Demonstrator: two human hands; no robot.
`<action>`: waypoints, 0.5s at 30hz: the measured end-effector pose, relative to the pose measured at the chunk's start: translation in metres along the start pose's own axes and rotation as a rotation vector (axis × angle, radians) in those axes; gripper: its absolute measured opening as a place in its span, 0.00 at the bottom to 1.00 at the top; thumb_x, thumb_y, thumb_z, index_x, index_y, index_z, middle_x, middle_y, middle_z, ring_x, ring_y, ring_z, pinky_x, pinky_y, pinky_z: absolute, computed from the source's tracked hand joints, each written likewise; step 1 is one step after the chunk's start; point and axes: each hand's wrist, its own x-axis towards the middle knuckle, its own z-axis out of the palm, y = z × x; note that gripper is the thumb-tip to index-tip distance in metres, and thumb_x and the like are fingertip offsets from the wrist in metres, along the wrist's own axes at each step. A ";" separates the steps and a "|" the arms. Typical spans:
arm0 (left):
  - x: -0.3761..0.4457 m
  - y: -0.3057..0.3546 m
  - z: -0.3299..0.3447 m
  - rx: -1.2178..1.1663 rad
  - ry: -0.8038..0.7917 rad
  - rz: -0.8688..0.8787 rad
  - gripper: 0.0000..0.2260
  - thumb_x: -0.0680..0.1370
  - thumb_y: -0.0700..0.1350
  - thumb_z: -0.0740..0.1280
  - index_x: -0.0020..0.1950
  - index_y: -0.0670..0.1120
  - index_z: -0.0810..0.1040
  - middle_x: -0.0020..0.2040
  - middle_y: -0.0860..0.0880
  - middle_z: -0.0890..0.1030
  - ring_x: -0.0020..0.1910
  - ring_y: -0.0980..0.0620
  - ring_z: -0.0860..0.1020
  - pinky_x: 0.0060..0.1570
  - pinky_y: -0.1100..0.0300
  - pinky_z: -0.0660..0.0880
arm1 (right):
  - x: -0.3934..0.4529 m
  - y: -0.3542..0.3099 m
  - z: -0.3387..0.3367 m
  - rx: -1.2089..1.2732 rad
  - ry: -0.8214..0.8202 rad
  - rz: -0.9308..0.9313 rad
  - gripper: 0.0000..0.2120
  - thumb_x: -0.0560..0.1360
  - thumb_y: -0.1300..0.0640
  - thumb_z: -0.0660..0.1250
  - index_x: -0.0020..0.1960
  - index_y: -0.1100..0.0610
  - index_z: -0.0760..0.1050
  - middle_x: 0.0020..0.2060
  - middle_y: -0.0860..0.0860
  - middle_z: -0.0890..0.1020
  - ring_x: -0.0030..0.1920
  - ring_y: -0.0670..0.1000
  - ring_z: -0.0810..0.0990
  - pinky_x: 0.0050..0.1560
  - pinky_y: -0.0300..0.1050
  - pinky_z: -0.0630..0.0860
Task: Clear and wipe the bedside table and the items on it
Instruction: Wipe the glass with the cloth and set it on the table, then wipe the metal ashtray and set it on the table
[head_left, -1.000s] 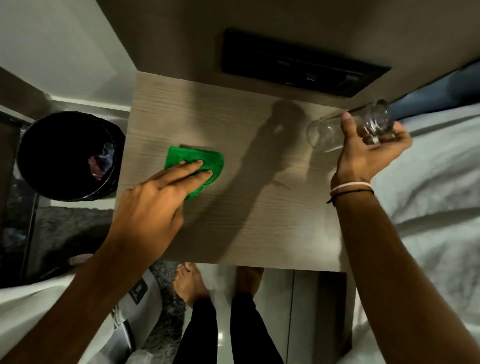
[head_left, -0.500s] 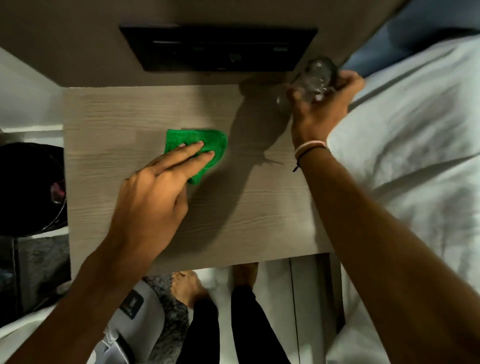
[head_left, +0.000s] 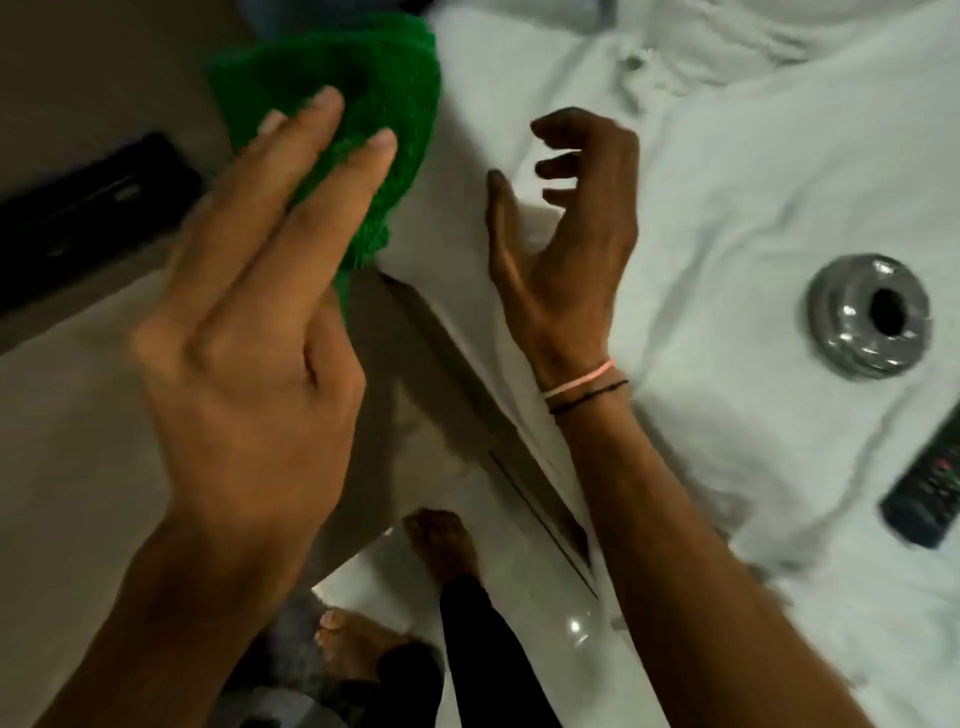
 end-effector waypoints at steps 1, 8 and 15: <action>0.006 0.008 0.007 0.007 -0.005 0.035 0.17 0.83 0.36 0.54 0.71 0.39 0.73 0.72 0.41 0.71 0.72 0.42 0.72 0.74 0.59 0.66 | 0.008 0.008 -0.019 -0.038 0.057 -0.003 0.13 0.74 0.63 0.72 0.56 0.67 0.76 0.52 0.61 0.78 0.50 0.56 0.80 0.48 0.41 0.78; 0.026 0.070 0.075 -0.057 -0.051 0.194 0.16 0.83 0.32 0.58 0.69 0.40 0.76 0.71 0.41 0.74 0.71 0.43 0.72 0.71 0.46 0.70 | 0.028 0.100 -0.149 -0.818 0.133 0.463 0.28 0.71 0.40 0.66 0.67 0.50 0.72 0.71 0.57 0.70 0.73 0.61 0.66 0.67 0.59 0.67; 0.025 0.094 0.103 -0.090 -0.163 0.249 0.17 0.83 0.32 0.57 0.70 0.41 0.74 0.71 0.41 0.74 0.70 0.41 0.73 0.69 0.43 0.72 | -0.011 0.139 -0.166 -0.872 -0.011 0.608 0.32 0.75 0.31 0.58 0.75 0.44 0.66 0.72 0.62 0.68 0.69 0.64 0.69 0.66 0.63 0.69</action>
